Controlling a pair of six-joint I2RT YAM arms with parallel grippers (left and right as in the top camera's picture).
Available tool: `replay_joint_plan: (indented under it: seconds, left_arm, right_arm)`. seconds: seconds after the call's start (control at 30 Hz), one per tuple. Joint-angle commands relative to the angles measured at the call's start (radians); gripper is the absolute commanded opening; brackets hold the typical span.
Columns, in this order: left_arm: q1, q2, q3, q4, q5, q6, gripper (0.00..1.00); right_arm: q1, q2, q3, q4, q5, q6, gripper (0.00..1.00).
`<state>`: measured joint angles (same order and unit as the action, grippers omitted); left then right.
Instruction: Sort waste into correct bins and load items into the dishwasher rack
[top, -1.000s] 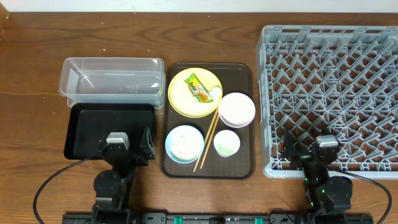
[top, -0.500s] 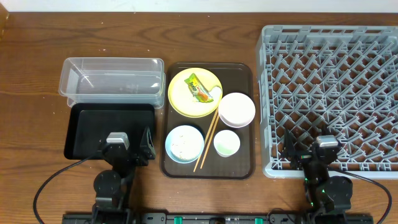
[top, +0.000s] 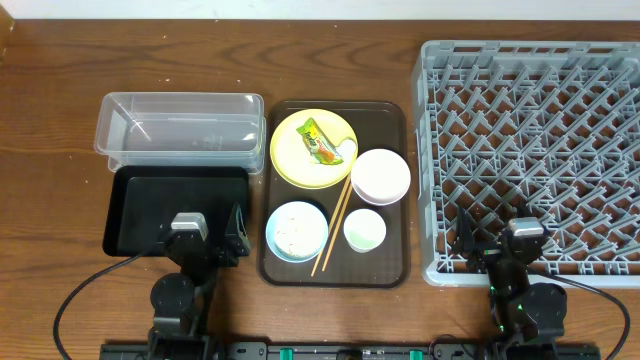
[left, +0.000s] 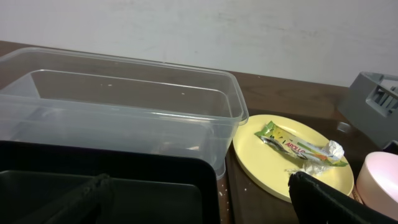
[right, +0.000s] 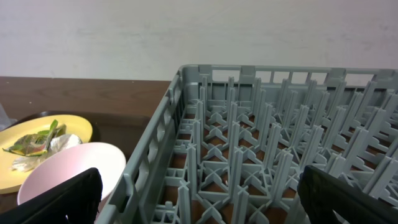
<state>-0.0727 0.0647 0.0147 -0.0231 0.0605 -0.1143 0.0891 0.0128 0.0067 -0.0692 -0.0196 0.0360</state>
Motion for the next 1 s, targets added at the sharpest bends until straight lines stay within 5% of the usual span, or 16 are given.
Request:
replay_joint_plan:
  seconds: [0.0,0.97]
  left_arm:
    - [0.005,-0.001,-0.011,-0.043,-0.001,0.01,0.92]
    - [0.005,0.018,-0.01,-0.043,-0.001,-0.065,0.92]
  right_arm:
    - [-0.005,0.001,-0.001,-0.003,-0.008,-0.015,0.99]
    - [-0.005,0.001,0.007,-0.004,0.014,0.019,0.99]
